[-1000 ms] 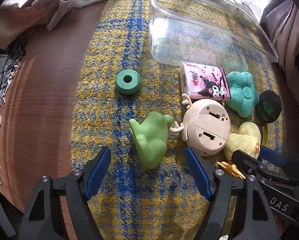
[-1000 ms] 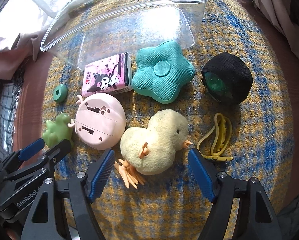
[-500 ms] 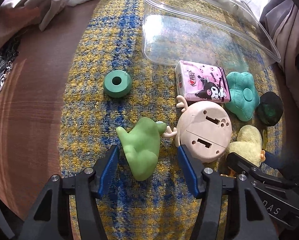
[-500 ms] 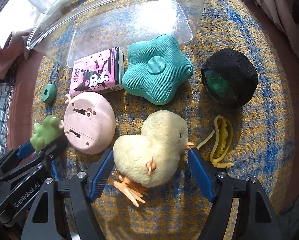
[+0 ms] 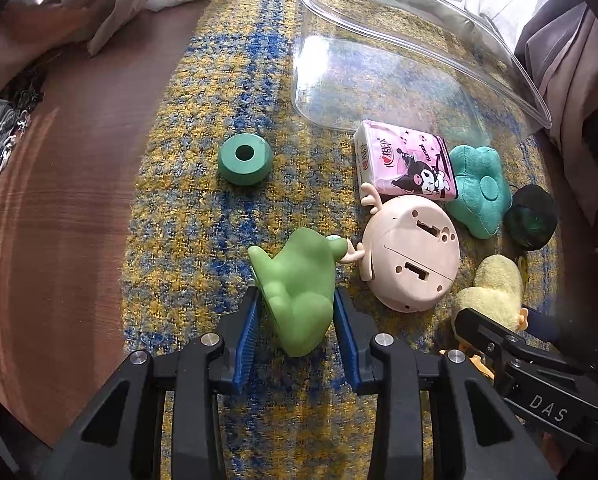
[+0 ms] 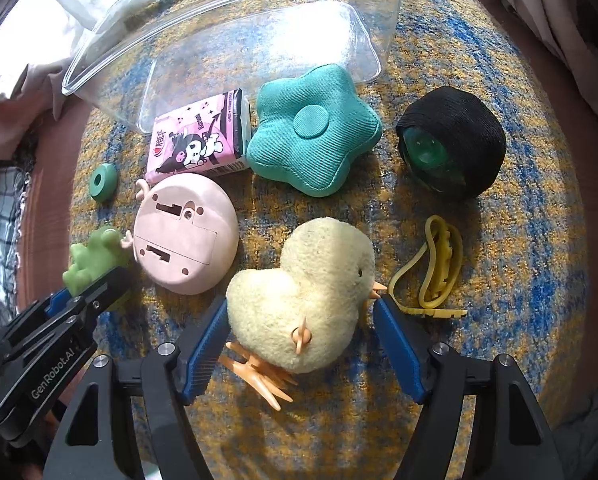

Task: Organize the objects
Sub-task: 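Grasp the yellow plush chick with the right tool while the left tool lifts the frog, then carry frog and chick over the clear box and open both tools to drop them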

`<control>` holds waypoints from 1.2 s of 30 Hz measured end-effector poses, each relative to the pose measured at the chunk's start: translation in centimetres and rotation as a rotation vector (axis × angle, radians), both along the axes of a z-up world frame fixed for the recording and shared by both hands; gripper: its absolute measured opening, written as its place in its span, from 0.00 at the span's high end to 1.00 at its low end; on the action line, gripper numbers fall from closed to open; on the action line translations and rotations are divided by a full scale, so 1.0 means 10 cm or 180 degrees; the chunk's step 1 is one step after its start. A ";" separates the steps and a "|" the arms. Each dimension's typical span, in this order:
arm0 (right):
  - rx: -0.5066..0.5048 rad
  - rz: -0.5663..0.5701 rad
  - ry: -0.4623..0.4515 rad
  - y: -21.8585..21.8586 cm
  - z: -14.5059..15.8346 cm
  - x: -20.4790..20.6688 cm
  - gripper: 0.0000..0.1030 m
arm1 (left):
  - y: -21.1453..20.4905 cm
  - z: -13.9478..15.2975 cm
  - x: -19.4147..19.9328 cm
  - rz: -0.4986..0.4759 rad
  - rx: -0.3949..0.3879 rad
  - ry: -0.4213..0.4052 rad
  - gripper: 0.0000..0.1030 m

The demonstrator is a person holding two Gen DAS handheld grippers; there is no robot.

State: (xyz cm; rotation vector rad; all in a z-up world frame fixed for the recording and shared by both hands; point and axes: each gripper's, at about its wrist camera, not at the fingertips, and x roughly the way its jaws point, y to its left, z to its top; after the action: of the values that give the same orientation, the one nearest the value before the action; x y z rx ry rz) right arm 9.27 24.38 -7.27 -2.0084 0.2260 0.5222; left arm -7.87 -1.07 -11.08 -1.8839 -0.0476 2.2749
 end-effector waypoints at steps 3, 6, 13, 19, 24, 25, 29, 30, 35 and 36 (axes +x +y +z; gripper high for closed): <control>-0.0020 0.0037 0.0009 -0.06 0.07 -0.04 0.30 | 0.05 0.04 0.04 -0.0017 -0.0007 0.0031 0.65; -0.0034 0.0080 0.0033 -0.11 0.15 -0.11 0.30 | 0.03 0.12 0.10 -0.0006 0.0030 0.0069 0.65; -0.0067 0.0235 0.0095 -0.23 0.27 -0.40 0.30 | 0.03 0.37 0.20 0.0011 0.0057 0.0208 0.65; -0.0102 0.0396 0.0154 -0.11 0.15 -0.56 0.30 | 0.08 0.58 0.25 0.0005 0.0088 0.0363 0.65; -0.0122 0.0503 0.0216 -0.07 0.32 -0.77 0.30 | 0.11 0.75 0.24 0.0015 0.0123 0.0491 0.65; -0.0134 0.0525 0.0230 -0.06 0.31 -0.80 0.30 | 0.12 0.79 0.23 0.0021 0.0124 0.0524 0.65; -0.0147 0.0601 0.0303 -0.02 0.34 -0.94 0.30 | 0.13 0.97 0.21 0.0023 0.0151 0.0654 0.65; -0.0156 0.0617 0.0323 -0.01 0.34 -0.97 0.30 | 0.13 1.00 0.20 0.0022 0.0154 0.0683 0.65; -0.0202 0.0700 0.0398 0.06 0.36 -1.13 0.30 | 0.18 1.18 0.14 0.0018 0.0155 0.0815 0.65; -0.0211 0.0713 0.0411 0.08 0.36 -1.16 0.30 | 0.18 1.20 0.12 0.0020 0.0159 0.0836 0.65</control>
State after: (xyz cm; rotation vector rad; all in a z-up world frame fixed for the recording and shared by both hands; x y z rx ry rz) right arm -2.34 25.13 -3.68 -2.0788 0.0978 0.7967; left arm -6.62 0.76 0.96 -1.5491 -0.0728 2.4797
